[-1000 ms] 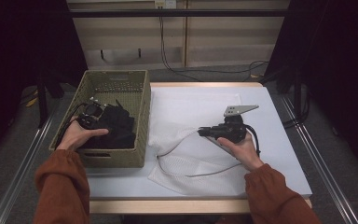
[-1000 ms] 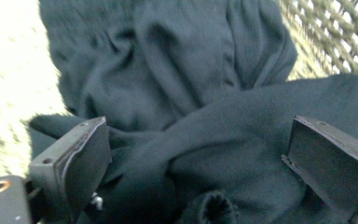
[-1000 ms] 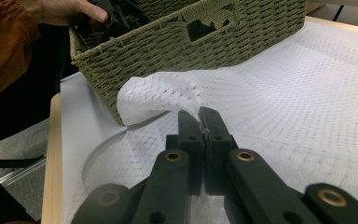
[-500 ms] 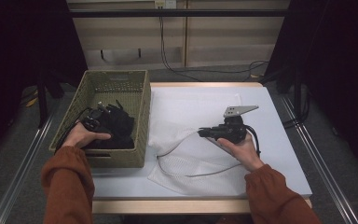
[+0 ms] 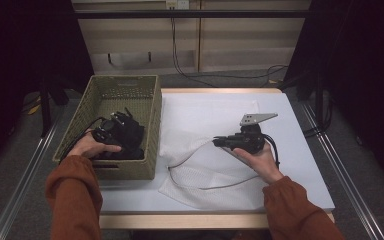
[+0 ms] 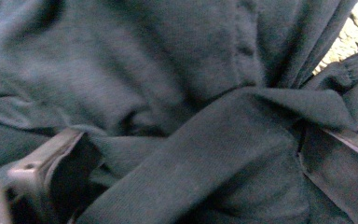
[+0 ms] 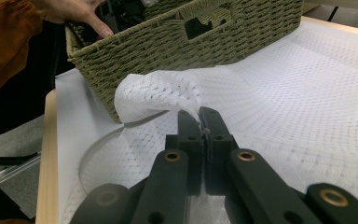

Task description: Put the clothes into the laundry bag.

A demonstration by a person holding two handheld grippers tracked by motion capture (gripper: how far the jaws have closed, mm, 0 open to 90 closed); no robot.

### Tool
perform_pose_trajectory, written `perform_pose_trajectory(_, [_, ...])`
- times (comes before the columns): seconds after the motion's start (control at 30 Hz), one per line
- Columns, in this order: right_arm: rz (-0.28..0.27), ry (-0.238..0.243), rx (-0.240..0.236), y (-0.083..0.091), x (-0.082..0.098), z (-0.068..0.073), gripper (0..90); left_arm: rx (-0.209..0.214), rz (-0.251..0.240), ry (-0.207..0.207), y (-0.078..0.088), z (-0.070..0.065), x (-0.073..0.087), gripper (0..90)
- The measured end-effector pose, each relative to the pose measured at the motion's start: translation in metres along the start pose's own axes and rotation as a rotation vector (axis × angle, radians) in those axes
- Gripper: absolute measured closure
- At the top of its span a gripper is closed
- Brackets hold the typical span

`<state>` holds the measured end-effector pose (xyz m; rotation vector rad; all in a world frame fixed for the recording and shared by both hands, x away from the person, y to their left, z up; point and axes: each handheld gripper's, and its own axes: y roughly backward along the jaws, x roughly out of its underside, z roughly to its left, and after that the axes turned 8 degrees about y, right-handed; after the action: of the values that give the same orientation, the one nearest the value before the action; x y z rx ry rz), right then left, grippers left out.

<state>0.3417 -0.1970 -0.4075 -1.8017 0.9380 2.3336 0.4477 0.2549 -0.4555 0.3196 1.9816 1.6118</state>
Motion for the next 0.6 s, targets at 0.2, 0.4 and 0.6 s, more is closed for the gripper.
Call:
perform_pose_trajectory(0.2, [0.002, 0.001, 0.003, 0.0, 0.0, 0.0, 88.3, -0.007, 0.058, -0.002, 0.001, -0.001, -0.004, 0.2])
perform_pose_trajectory(0.4, [0.001, 0.002, 0.006, -0.001, 0.0, 0.0, 87.9, -0.013, 0.081, -0.066, 0.009, -0.006, -0.006, 18.8])
perform_pose_trajectory(0.6, [0.0, 0.002, 0.005, -0.001, 0.0, 0.0, 88.1, -0.01, 0.086, -0.029, 0.012, -0.008, -0.007, 38.2])
